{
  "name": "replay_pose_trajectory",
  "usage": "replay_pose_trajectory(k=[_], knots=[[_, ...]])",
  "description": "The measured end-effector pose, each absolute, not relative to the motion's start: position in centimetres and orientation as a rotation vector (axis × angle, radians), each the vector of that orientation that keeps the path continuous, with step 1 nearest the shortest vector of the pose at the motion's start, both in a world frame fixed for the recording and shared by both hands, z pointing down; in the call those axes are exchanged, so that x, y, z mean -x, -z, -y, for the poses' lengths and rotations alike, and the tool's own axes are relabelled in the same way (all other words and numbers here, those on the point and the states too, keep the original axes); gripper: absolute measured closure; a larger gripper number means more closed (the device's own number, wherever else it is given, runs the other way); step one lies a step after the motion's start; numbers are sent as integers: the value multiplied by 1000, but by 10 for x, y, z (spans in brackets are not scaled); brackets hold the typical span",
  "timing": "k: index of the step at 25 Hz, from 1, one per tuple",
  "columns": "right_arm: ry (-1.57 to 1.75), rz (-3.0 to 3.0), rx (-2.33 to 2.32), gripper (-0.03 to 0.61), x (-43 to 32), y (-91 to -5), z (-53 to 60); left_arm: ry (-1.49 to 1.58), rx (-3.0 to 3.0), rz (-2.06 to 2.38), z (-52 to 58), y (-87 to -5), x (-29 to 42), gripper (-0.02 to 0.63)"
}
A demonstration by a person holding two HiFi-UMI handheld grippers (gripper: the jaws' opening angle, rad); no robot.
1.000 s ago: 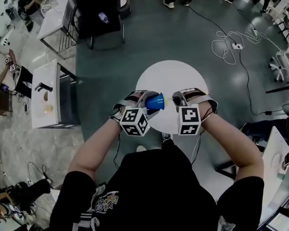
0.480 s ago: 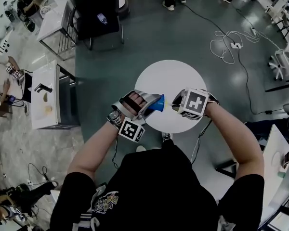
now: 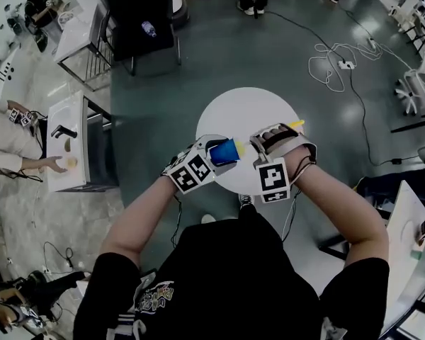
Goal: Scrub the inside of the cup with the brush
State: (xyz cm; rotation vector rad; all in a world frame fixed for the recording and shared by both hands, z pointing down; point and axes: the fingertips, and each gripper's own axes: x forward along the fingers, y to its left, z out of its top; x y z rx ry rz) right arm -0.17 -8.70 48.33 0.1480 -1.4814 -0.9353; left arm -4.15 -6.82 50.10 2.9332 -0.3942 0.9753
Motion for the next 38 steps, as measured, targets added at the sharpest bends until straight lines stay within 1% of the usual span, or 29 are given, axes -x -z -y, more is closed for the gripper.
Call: replay_pose_trajectory(k=[2,4,8,14,17,19,21,23,28,32,35,38], knots=[[1096,1500,-188,538,17,-471,85,-888,-2821,341,66,-502,39,337],[1153,1599,-231,538,33,-464,77,-806,-2721,287,62,-502,38,336],[1188,1426,-121,538,11,-471,74,-692,-2588,231,57,-505,38,337],[1125,1637,-274,538,24,-466,70,-715,-2675,270,55,-505,31,339],[1115,1554,-288,538,2,-463,79,-753,-2750,324,58,-502,29,339],[1068,1458,-274,538,-29,-465,86,-784,-2793,389,61,-501,32,339],[937,1475,-329,538,-58,-469,91,-788,-2818,481,67,-500,38,339],[737,1594,-463,538,-80,-473,94,-774,-2823,581,73,-501,44,339],[56,1901,-859,538,-123,-507,104,-686,-2821,753,77,-500,48,339],[-430,2036,-1078,538,-135,-552,109,-605,-2840,880,78,-498,42,339],[-638,2043,-1158,538,-142,-585,110,-562,-2834,968,79,-499,36,339],[-714,2009,-1167,538,-145,-613,110,-537,-2792,1021,83,-506,33,339]])
